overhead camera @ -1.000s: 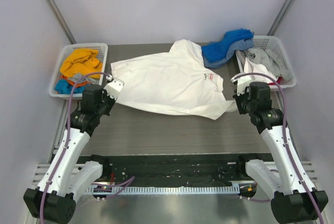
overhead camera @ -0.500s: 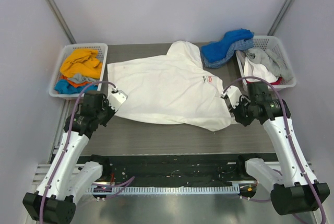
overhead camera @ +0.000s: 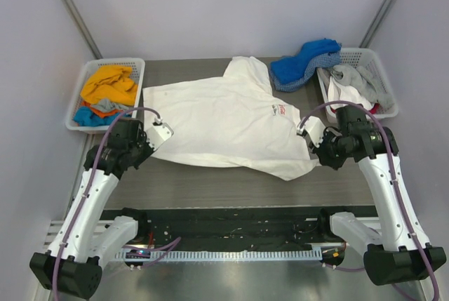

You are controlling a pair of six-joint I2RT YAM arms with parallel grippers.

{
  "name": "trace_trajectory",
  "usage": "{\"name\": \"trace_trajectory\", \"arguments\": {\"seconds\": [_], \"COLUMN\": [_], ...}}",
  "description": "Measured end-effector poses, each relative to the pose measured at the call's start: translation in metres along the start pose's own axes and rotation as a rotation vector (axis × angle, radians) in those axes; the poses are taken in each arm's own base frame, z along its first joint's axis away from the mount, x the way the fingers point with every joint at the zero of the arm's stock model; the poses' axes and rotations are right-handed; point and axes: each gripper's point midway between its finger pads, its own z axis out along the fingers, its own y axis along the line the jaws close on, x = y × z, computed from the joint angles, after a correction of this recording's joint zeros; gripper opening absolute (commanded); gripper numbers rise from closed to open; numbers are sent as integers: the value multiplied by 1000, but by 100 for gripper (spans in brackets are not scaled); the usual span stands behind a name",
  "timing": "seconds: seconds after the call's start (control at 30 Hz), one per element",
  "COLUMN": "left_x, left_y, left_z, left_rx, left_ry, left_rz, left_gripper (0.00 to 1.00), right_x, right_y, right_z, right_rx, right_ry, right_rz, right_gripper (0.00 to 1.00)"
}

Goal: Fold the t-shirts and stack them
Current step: Flatten out the tshirt

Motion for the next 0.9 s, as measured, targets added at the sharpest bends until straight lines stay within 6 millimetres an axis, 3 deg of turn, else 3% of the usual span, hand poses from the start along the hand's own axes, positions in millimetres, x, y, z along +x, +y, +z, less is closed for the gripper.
{"name": "trace_trajectory", "arguments": {"seconds": [0.13,0.33,0.63,0.9], "left_x": [-4,10,33,38], "left_y": [5,-6,-16,-16], "left_z": [-8,-7,2,3], "left_rx": [-8,24,58,81], "left_ry": [-9,27,100,128], "left_rz": [26,61,151,227], "left_gripper": [0,0,0,0], "right_x": [-2,0,28,26], "right_y": [-2,-1,5,11], "right_z": [-3,-1,16,33], "right_rx": [5,-5,-46,-161], "right_ry": [-8,2,110,122], "right_rz": [-24,-53,-103,-137], "right_gripper": [1,1,1,1]}}
